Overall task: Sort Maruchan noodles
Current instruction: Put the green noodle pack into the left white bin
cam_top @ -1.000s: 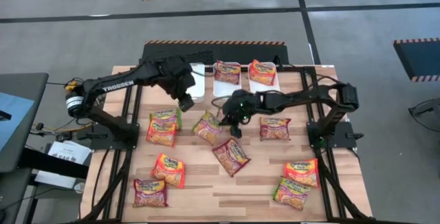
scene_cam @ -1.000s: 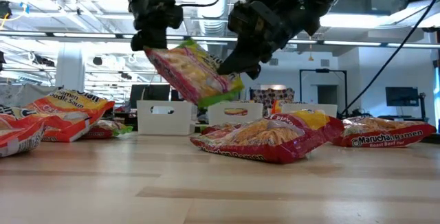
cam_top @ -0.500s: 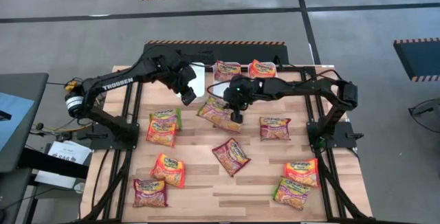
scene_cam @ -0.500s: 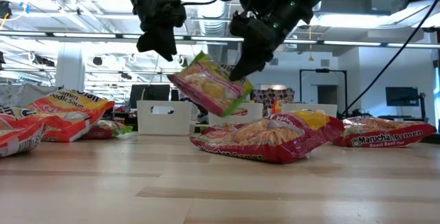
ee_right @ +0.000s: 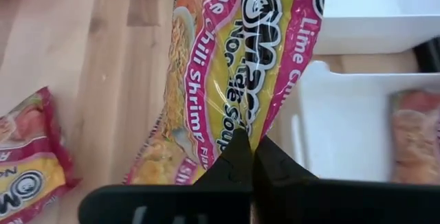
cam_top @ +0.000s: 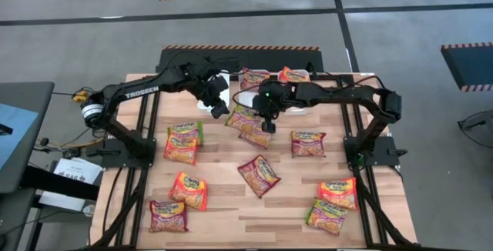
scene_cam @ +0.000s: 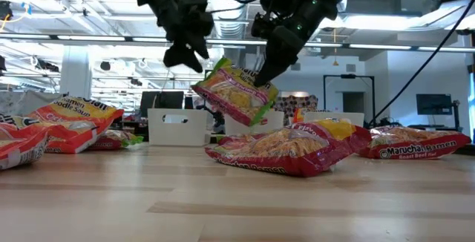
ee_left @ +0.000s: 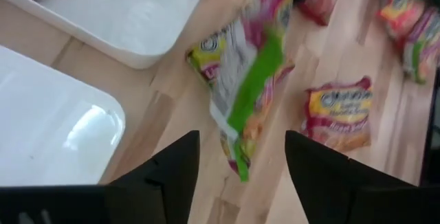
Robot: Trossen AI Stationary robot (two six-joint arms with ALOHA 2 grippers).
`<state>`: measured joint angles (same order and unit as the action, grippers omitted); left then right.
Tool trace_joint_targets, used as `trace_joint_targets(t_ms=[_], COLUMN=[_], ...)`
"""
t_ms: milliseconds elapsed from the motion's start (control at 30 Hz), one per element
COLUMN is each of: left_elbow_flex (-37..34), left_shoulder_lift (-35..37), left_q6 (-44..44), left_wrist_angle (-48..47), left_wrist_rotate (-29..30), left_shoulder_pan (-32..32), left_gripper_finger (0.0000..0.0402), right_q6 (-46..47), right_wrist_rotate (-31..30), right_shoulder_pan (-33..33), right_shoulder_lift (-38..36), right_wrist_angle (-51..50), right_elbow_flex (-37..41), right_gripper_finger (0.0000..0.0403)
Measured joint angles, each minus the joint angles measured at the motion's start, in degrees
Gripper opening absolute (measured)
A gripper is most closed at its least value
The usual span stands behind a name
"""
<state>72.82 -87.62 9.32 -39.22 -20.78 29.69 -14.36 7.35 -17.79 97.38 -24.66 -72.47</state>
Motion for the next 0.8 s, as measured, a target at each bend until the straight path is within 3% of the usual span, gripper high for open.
trace_joint_targets(t_ms=[267,633,800], left_elbow_flex=[0.0,0.0,0.0], left_shoulder_lift=[-4.1,-4.4,-4.4], left_q6=[-5.6,-9.7,-10.1], left_wrist_angle=[3.3,7.1,8.6], left_wrist_rotate=[-0.9,-1.1,-4.4], left_shoulder_pan=[0.2,0.4,0.4], left_gripper_finger=[0.0204,0.0204,0.0204], right_q6=[-1.4,-2.2,-2.2], right_wrist_rotate=[-0.1,-0.1,0.1], right_shoulder_pan=[-1.9,-1.2,-0.9], right_shoulder_lift=[-0.1,-0.1,-0.1], right_wrist_angle=[-5.5,-10.0,-8.3], right_elbow_flex=[-4.0,-5.8,-5.8], right_gripper_finger=[0.0006,0.0006,0.0006])
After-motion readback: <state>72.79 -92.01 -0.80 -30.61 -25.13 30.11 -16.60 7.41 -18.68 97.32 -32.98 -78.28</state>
